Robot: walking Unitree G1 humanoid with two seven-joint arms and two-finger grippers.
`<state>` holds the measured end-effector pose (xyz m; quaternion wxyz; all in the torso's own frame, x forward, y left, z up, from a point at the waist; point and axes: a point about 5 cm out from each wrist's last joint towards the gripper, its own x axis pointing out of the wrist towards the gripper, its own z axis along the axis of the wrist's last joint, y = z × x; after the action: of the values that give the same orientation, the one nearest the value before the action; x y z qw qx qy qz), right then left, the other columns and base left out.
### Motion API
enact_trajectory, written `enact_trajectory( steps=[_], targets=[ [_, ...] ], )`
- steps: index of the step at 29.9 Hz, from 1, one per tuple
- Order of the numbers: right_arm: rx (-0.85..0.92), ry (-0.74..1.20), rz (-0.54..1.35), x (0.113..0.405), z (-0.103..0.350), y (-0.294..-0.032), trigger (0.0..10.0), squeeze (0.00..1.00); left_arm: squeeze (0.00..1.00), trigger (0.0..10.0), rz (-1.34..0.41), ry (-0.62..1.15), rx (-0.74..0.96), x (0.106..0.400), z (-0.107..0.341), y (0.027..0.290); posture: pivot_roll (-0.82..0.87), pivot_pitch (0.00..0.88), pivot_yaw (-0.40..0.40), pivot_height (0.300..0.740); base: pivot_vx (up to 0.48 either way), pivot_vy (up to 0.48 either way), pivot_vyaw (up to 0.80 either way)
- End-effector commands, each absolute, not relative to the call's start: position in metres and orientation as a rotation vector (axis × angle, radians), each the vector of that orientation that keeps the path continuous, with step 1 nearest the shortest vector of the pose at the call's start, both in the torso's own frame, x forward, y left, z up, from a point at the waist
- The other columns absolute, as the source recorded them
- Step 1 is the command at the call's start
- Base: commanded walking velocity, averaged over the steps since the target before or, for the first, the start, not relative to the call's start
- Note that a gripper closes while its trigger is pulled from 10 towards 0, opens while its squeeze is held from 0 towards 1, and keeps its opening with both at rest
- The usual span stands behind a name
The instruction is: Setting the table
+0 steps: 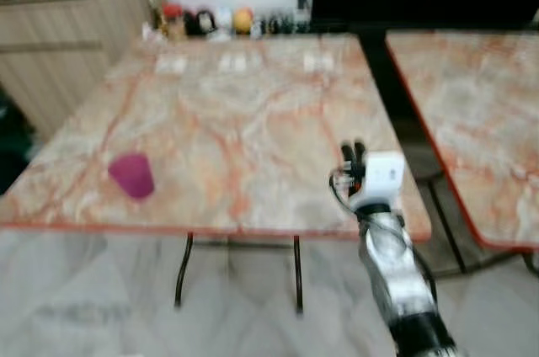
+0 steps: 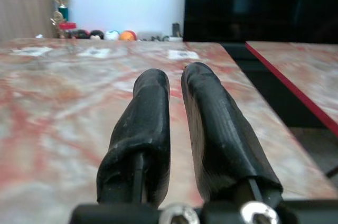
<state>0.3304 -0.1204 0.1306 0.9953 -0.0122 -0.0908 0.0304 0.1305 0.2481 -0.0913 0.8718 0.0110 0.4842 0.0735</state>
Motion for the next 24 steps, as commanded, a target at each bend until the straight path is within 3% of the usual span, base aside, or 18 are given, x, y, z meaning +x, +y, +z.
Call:
enact_trajectory(
  steps=[1, 20, 24],
  targets=[
    [-0.013, -0.196, 0.090, 0.3318, 0.1353, -0.1096, 10.0, 0.00, 0.00, 10.0, 0.164, 1.031, 0.041, 0.1247, -0.0917, 0.2538, -0.02, 0.000, 0.011, 0.740, 0.000, 0.480, 0.00],
    [-0.012, -0.189, 0.086, 0.3340, 0.1351, -0.1110, 10.0, 0.00, 0.00, 10.0, 0.181, 1.011, 0.036, 0.1280, -0.0895, 0.2568, -0.01, 0.000, 0.015, 0.740, 0.000, 0.480, 0.00],
    [-0.013, -0.188, 0.070, 0.3350, 0.1366, -0.1130, 10.0, 0.00, 0.00, 10.0, 0.176, 1.009, 0.054, 0.1295, -0.0888, 0.2576, -0.01, 0.000, 0.011, 0.740, 0.000, 0.000, 0.00]
  ],
)
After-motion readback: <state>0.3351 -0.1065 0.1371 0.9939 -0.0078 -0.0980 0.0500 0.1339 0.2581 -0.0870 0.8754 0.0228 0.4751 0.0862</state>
